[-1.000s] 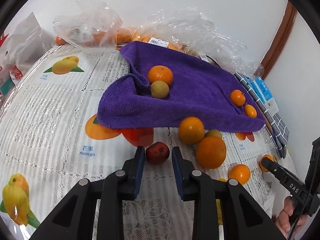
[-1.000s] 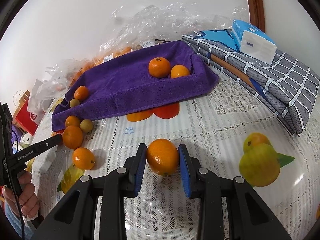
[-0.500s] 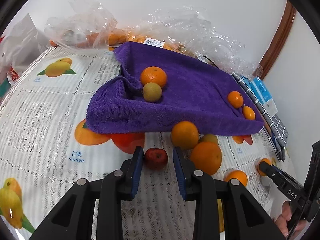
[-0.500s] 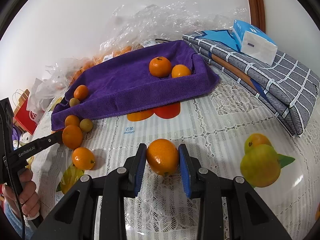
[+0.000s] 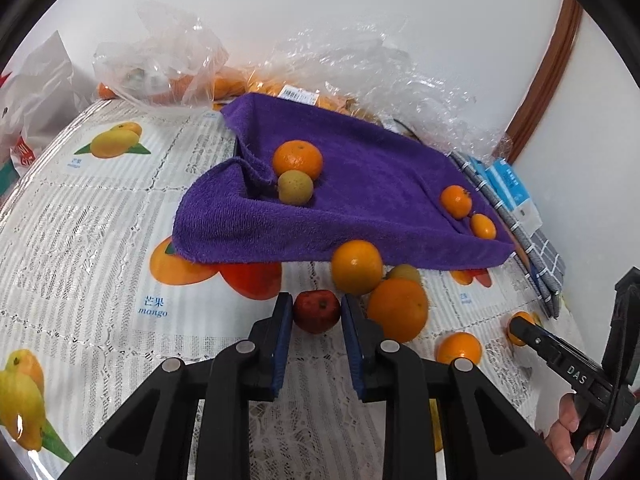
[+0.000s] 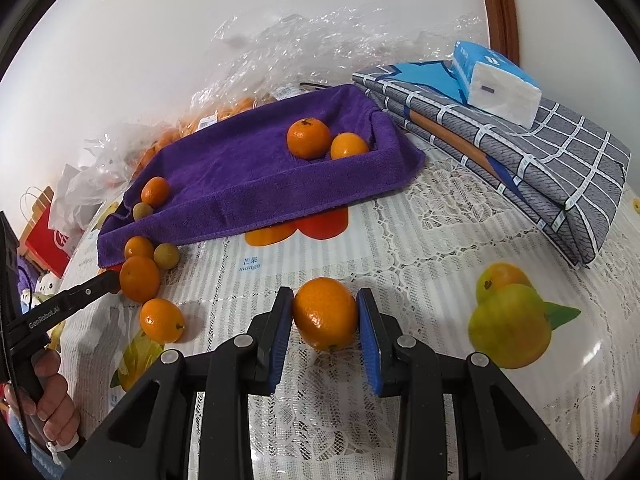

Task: Organize fruits
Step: 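Carry both fruits over the towel and lower them onto it with both tools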

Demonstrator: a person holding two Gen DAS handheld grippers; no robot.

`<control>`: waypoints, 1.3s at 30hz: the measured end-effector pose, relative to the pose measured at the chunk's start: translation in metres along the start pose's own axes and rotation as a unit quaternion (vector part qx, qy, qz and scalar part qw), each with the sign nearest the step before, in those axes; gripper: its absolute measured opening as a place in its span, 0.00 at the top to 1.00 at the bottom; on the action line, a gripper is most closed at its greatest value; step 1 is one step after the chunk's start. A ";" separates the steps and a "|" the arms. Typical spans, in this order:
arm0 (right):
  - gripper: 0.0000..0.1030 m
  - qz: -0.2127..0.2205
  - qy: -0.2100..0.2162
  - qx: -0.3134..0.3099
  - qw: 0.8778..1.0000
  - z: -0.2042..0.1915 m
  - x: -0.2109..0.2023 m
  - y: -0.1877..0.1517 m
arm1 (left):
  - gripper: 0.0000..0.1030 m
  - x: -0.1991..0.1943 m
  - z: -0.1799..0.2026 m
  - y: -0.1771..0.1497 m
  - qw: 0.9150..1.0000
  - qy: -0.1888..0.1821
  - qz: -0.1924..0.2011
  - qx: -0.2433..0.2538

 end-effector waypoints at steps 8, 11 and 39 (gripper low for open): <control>0.69 0.030 0.017 0.015 0.999 0.006 -0.014 0.000 | 0.77 -0.013 0.003 0.002 0.999 -0.011 0.032 0.009; 0.69 0.031 0.020 0.015 0.999 0.006 -0.014 0.000 | 0.77 -0.018 0.004 0.004 0.999 -0.013 0.042 0.009; 0.69 0.089 0.033 -0.017 0.995 -0.020 0.006 0.131 | 0.77 -0.003 0.018 0.100 0.997 -0.003 0.075 0.004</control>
Point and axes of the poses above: each gripper's, at about its wrist camera, not at the fingertips, and x roughly the way its jaws point, z to its right, y to its top, the point moved 2 cm from there along x, roughly the way its jaws point, and after that the axes turned 5 degrees about -y, right-handed, at the moved point
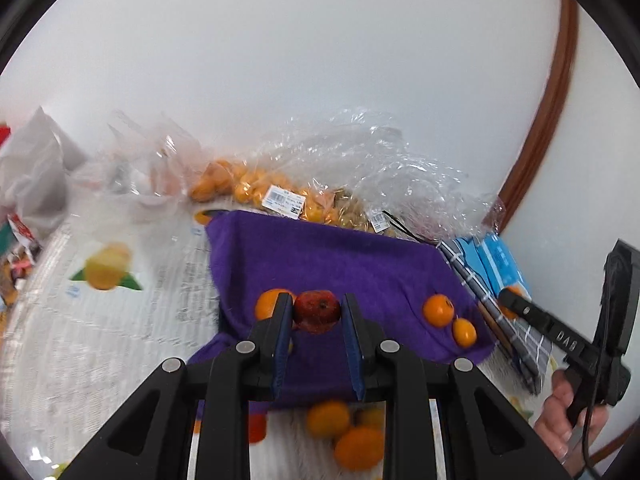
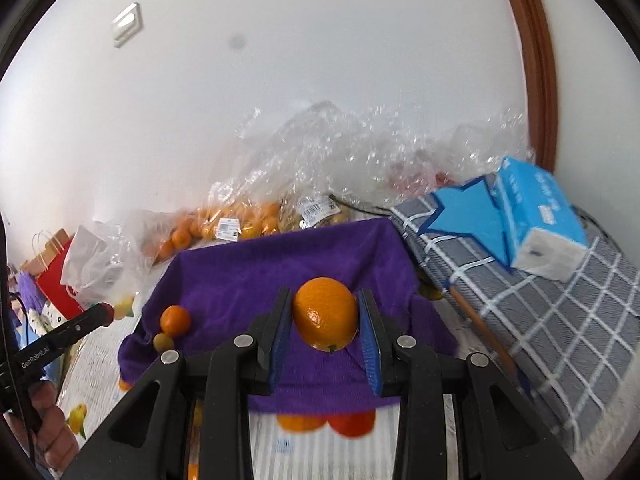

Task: Organize fruits
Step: 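Carry both fruits over the towel and lower them onto it with both tools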

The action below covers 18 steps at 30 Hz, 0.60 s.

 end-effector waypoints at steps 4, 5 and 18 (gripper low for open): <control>0.69 -0.018 0.019 0.002 1.000 0.004 0.026 -0.011 | 0.77 0.031 -0.003 -0.004 1.000 -0.002 -0.013 -0.010; 0.69 -0.023 0.020 -0.002 1.000 0.004 0.031 -0.014 | 0.77 0.035 -0.005 -0.008 1.000 -0.003 -0.015 -0.009; 0.69 -0.073 0.010 -0.042 0.996 -0.002 0.061 -0.034 | 0.77 0.057 -0.005 -0.027 0.999 -0.005 -0.052 0.006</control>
Point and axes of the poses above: each gripper's, at about its wrist camera, not at the fingertips, and x roughly the way its jaws point, z to its right, y to its top, the point moved 2 cm from there along x, roughly the way its jaws point, and after that the axes turned 5 degrees about -y, right-handed, at the moved point
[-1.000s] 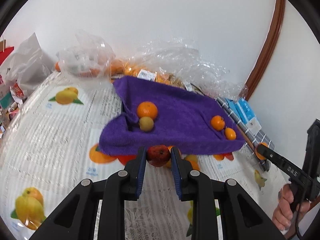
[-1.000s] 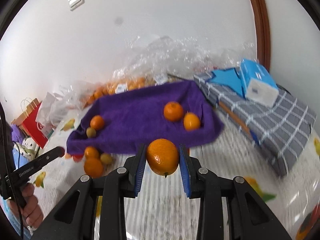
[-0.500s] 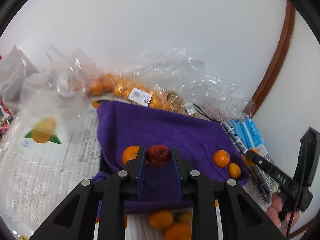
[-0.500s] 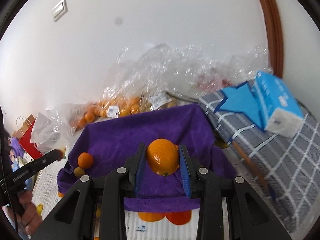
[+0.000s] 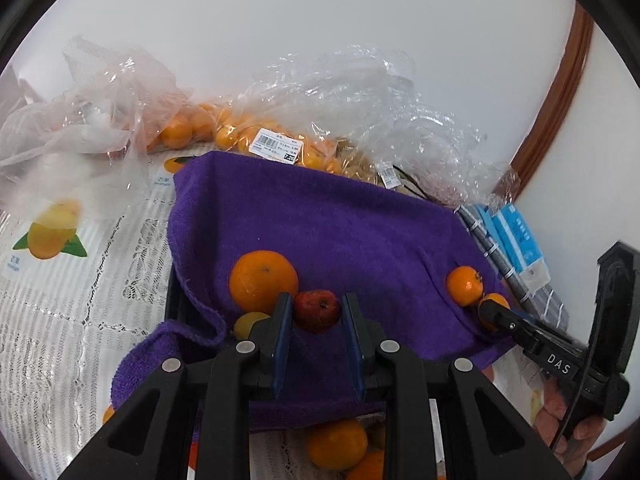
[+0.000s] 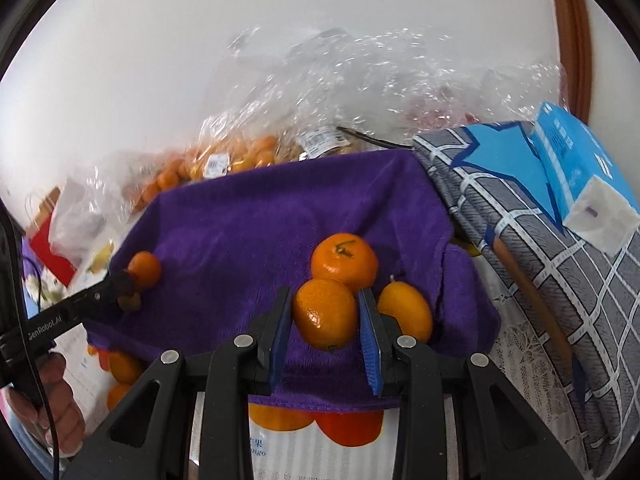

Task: Organize fruits
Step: 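Carry both fruits over the towel and lower them onto it with both tools, then open both tools to release the fruits and pull back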

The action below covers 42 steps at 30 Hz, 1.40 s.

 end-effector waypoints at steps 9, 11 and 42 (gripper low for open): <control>0.69 -0.013 -0.021 -0.013 1.000 -0.004 0.009 -0.005 | 0.77 0.005 0.004 -0.003 1.000 0.012 -0.012 0.012; 0.69 -0.010 -0.024 -0.014 1.000 -0.004 0.009 -0.005 | 0.77 0.006 0.004 -0.003 1.000 0.020 -0.011 0.017; 0.54 0.097 -0.079 0.008 0.992 -0.010 -0.063 -0.008 | 0.60 -0.017 0.006 0.005 0.999 0.001 0.034 0.016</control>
Point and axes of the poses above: each gripper's, at about its wrist camera, not at the fingertips, and x roughly the way its jaws point, z to its right, y to its top, the point moved 2 cm from there along x, roughly the way its jaws point, and after that the axes turned 5 degrees about -y, right-handed, at the moved point
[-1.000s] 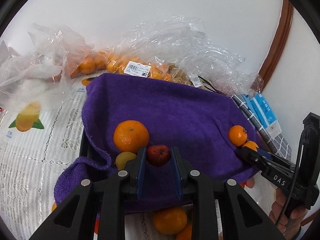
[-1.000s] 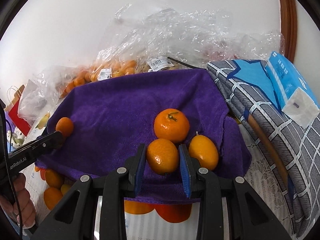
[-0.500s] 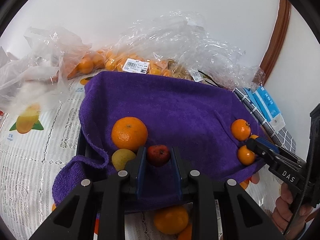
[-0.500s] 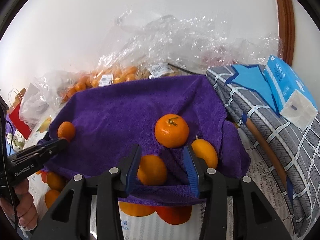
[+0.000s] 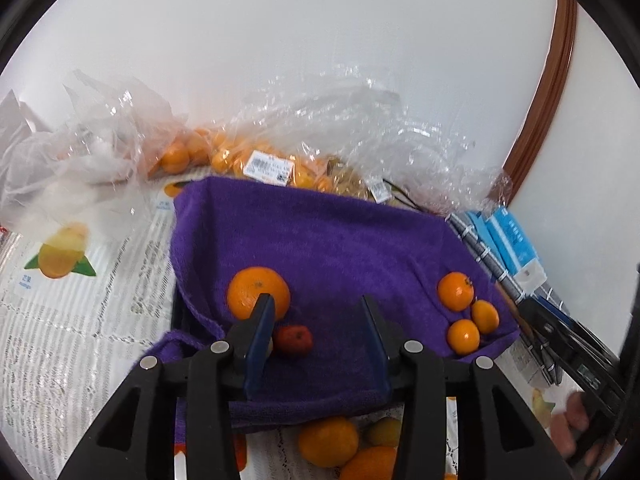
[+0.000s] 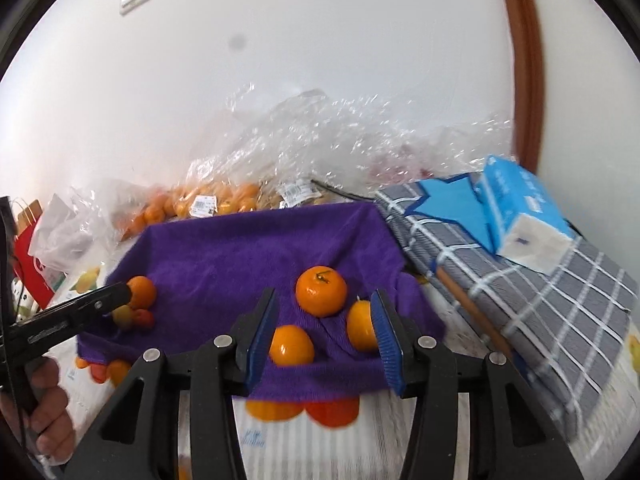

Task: Organize fruits
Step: 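Open both tools to release the fruits and pull back, then grasp an orange with the right tool while the left tool grasps another orange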

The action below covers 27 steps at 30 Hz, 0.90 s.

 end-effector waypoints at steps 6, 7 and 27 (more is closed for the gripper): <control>0.54 -0.048 0.024 0.013 0.998 -0.010 -0.037 -0.023 | 0.57 -0.020 -0.012 0.009 0.999 0.005 0.036 -0.021; 0.54 -0.053 0.027 0.011 0.998 -0.014 -0.041 -0.028 | 0.57 -0.022 -0.013 0.010 0.999 0.009 0.037 -0.022; 0.54 -0.133 0.100 -0.047 0.985 -0.089 -0.041 -0.103 | 0.52 -0.088 -0.062 -0.038 0.997 0.038 0.034 -0.056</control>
Point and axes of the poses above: each gripper's, at about its wrist camera, not at the fingertips, and x roughly the way its jaws point, z to its right, y to its top, the point moved 2 cm from there along x, roughly the way its jaws point, and after that the axes turned 5 degrees about -y, right-handed, at the moved point
